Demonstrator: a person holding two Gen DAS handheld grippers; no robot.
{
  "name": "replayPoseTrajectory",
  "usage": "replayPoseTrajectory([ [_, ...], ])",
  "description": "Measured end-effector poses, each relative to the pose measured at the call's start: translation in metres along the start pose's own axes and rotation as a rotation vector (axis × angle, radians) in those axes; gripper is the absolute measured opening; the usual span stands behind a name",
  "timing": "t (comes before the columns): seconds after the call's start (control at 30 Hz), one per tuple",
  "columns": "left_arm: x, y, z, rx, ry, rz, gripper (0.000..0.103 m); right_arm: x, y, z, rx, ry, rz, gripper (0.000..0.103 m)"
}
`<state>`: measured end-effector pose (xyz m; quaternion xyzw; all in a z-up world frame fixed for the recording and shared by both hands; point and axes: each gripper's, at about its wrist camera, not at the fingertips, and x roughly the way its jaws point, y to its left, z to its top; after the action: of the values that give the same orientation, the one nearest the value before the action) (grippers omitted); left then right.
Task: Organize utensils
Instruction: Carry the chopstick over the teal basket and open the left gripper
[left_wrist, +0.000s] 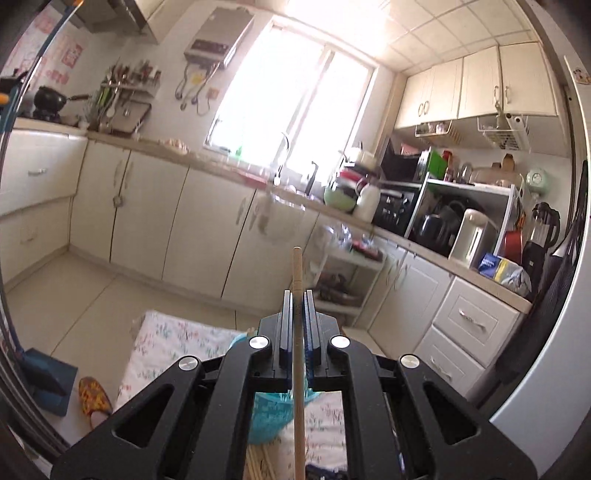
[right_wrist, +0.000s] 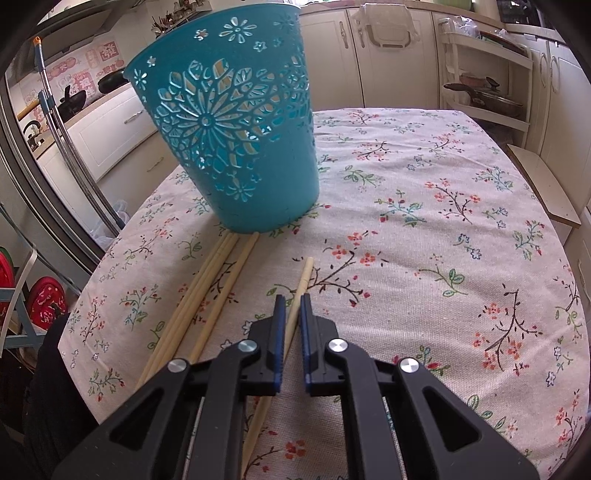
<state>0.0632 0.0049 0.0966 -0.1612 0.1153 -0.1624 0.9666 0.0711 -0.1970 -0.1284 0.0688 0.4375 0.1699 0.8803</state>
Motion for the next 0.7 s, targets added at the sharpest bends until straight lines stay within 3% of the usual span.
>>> replayPoseTrajectory([
  [0.4, 0.06, -0.02, 0.03, 0.058, -0.198, 0.102, 0.005, 0.0, -0.001, 0.0, 0.001, -0.001, 0.006, 0.007],
  [0.7, 0.115, -0.009, 0.018, 0.081, -0.207, 0.171, 0.005, 0.0, -0.001, 0.001, 0.001, -0.001, 0.006, 0.007],
])
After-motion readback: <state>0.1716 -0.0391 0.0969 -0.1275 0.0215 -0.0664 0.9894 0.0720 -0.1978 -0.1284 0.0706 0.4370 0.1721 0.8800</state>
